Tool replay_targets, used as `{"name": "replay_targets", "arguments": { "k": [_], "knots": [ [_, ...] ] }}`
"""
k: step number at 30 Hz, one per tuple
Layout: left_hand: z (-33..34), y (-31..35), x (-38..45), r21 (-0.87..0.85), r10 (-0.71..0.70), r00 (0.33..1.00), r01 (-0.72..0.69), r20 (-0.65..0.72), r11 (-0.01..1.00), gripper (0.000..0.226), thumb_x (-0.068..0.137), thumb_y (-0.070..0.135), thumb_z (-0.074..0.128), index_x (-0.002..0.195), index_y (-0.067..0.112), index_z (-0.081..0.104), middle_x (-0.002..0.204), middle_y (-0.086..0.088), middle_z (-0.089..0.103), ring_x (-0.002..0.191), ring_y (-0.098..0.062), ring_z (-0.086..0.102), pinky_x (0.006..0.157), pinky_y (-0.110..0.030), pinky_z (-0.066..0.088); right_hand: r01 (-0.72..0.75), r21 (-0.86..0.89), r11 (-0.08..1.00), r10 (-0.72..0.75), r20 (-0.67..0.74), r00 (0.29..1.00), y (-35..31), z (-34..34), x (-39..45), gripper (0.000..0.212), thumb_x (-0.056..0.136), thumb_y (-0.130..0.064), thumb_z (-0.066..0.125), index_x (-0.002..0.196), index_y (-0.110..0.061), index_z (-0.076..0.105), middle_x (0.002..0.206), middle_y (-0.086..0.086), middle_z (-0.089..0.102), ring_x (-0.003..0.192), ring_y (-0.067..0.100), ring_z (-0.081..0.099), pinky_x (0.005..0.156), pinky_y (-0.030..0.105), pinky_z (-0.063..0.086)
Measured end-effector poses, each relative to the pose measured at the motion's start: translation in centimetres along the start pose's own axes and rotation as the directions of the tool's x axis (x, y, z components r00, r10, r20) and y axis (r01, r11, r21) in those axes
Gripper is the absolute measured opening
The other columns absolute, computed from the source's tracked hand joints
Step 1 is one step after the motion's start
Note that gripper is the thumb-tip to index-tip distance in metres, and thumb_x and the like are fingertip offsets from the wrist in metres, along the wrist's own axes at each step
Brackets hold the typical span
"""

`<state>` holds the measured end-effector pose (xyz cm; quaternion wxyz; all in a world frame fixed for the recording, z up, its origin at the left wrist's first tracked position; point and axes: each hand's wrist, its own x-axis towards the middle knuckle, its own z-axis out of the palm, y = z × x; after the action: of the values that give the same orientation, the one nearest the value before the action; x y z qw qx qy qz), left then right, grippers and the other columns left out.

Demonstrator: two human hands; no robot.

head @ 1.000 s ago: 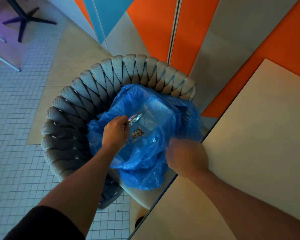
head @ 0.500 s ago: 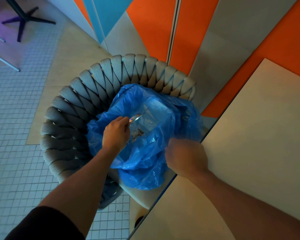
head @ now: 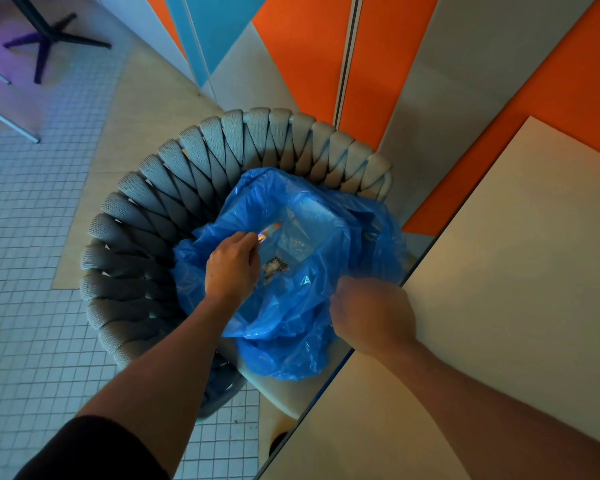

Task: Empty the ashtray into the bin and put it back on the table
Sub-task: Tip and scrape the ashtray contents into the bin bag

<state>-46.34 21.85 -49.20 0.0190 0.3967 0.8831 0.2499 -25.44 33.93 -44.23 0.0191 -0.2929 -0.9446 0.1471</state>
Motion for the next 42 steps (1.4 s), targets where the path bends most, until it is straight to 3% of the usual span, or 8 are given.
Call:
{"name": "replay_targets", "arguments": {
  "k": [10, 21, 24, 27, 33, 36, 38, 42],
  "knots": [
    [0.0, 0.3, -0.5, 0.019, 0.002, 0.997, -0.003, 0.083, 1.0, 0.013, 0.093, 0.008, 0.055, 0.081, 0.006, 0.06, 0.077, -0.008, 0.058, 0.064, -0.029, 0.053, 0.055, -0.047, 0.05, 0.005, -0.001, 1.0, -0.005, -0.014, 1.0, 0.1, 0.2, 0.0, 0.023, 0.088, -0.045, 0.054, 0.08, -0.024, 0.061, 0.064, -0.007, 0.063, 0.055, 0.01, 0.054, 0.052, 0.023, 0.045],
    [-0.4, 0.4, -0.2, 0.103, 0.064, 0.998, -0.061, -0.029, 0.993, 0.01, 0.091, 0.007, 0.058, 0.081, 0.006, 0.059, 0.074, -0.007, 0.056, 0.065, -0.027, 0.051, 0.044, -0.038, 0.044, 0.007, -0.011, 1.0, -0.008, -0.027, 1.0, 0.3, 0.6, 0.0, 0.023, 0.087, -0.045, 0.053, 0.079, -0.025, 0.061, 0.061, -0.008, 0.061, 0.053, 0.009, 0.051, 0.049, 0.022, 0.04],
    [-0.2, 0.4, -0.1, 0.152, 0.068, 0.996, -0.077, 0.059, 0.985, 0.008, 0.091, 0.008, 0.057, 0.093, 0.008, 0.064, 0.082, -0.007, 0.059, 0.074, -0.03, 0.056, 0.049, -0.041, 0.048, 0.007, -0.007, 1.0, -0.007, -0.036, 0.999, 0.3, 0.6, 0.1, 0.023, 0.087, -0.044, 0.054, 0.078, -0.024, 0.061, 0.061, -0.007, 0.06, 0.052, 0.008, 0.049, 0.05, 0.021, 0.036],
    [0.0, 0.6, -0.3, 0.215, 0.072, 0.973, -0.12, 0.221, 0.969, 0.025, 0.092, 0.011, 0.052, 0.113, 0.014, 0.065, 0.093, -0.005, 0.061, 0.087, -0.028, 0.057, 0.058, -0.044, 0.052, 0.001, -0.003, 1.0, -0.001, -0.021, 1.0, 0.3, 0.5, -0.1, 0.024, 0.088, -0.045, 0.053, 0.079, -0.024, 0.061, 0.062, -0.007, 0.061, 0.054, 0.009, 0.053, 0.051, 0.023, 0.044],
    [-0.1, 1.0, -0.4, 0.193, 0.059, 0.972, -0.104, 0.227, 0.976, 0.028, 0.093, 0.012, 0.051, 0.118, 0.013, 0.065, 0.095, -0.006, 0.062, 0.089, -0.028, 0.056, 0.061, -0.047, 0.053, 0.005, 0.001, 1.0, -0.005, -0.021, 1.0, 0.2, 0.4, 0.0, 0.024, 0.088, -0.045, 0.054, 0.081, -0.024, 0.062, 0.064, -0.007, 0.062, 0.054, 0.009, 0.052, 0.052, 0.021, 0.039],
    [-0.1, 0.9, -0.5, 0.159, 0.066, 0.978, -0.098, 0.197, 0.982, 0.023, 0.092, 0.01, 0.052, 0.11, 0.01, 0.066, 0.093, -0.008, 0.063, 0.086, -0.03, 0.058, 0.059, -0.045, 0.052, 0.006, 0.003, 1.0, -0.005, -0.018, 1.0, 0.2, 0.4, 0.0, 0.024, 0.088, -0.045, 0.053, 0.08, -0.024, 0.062, 0.062, -0.008, 0.061, 0.054, 0.008, 0.052, 0.051, 0.021, 0.041],
    [0.3, 0.9, -0.5, 0.106, 0.015, 0.991, -0.029, 0.131, 0.994, 0.011, 0.092, 0.008, 0.053, 0.093, 0.006, 0.064, 0.084, -0.009, 0.061, 0.077, -0.032, 0.058, 0.055, -0.042, 0.048, 0.007, 0.003, 1.0, -0.007, -0.021, 1.0, 0.3, 0.4, 0.0, 0.024, 0.088, -0.045, 0.054, 0.079, -0.024, 0.061, 0.061, -0.008, 0.06, 0.053, 0.009, 0.051, 0.05, 0.021, 0.04],
    [1.2, 0.4, -0.4, -0.147, -0.306, 0.952, 0.304, 0.008, 0.941, 0.012, 0.087, 0.008, 0.059, 0.075, 0.008, 0.057, 0.073, -0.004, 0.059, 0.065, -0.022, 0.053, 0.057, -0.033, 0.041, 0.004, -0.005, 1.0, -0.004, -0.025, 1.0, 0.2, 0.4, 0.0, 0.023, 0.088, -0.044, 0.054, 0.078, -0.024, 0.061, 0.059, -0.009, 0.055, 0.051, 0.009, 0.049, 0.05, 0.022, 0.036]
  ]
}}
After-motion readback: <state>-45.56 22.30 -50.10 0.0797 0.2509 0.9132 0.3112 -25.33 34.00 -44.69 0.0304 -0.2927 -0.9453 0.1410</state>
